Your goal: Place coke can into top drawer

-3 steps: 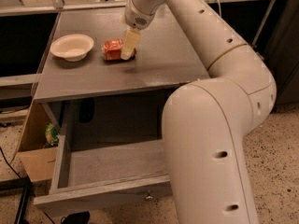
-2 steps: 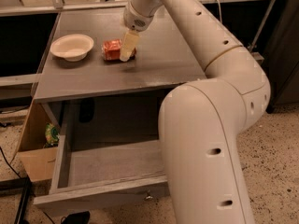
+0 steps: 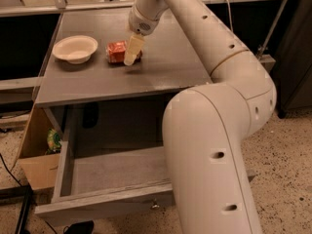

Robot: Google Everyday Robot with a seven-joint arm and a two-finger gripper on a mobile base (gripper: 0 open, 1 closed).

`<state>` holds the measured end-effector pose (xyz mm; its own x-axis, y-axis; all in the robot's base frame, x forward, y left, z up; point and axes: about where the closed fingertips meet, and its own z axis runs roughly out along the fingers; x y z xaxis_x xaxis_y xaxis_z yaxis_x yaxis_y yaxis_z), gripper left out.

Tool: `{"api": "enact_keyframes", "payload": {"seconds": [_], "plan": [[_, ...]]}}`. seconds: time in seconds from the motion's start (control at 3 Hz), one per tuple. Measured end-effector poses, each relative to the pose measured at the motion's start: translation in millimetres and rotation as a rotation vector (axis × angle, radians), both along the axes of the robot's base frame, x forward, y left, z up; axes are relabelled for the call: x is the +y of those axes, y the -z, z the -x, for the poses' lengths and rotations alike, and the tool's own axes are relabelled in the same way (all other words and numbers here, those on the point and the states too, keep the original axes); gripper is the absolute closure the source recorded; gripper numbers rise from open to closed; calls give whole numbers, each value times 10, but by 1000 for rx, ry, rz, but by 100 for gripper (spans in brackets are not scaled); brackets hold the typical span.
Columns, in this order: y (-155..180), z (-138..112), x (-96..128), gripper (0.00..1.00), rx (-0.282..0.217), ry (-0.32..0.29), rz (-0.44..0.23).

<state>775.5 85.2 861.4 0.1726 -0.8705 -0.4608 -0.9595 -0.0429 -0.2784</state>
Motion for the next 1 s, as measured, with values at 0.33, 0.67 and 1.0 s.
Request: {"api": "enact_keyframes", "payload": {"seconds": [0.33, 0.67, 1.0], "plan": [[57, -6, 14, 18, 14, -1, -3], [81, -5, 24, 35, 21, -2, -3], [81, -5, 24, 64, 21, -2, -3]]}}
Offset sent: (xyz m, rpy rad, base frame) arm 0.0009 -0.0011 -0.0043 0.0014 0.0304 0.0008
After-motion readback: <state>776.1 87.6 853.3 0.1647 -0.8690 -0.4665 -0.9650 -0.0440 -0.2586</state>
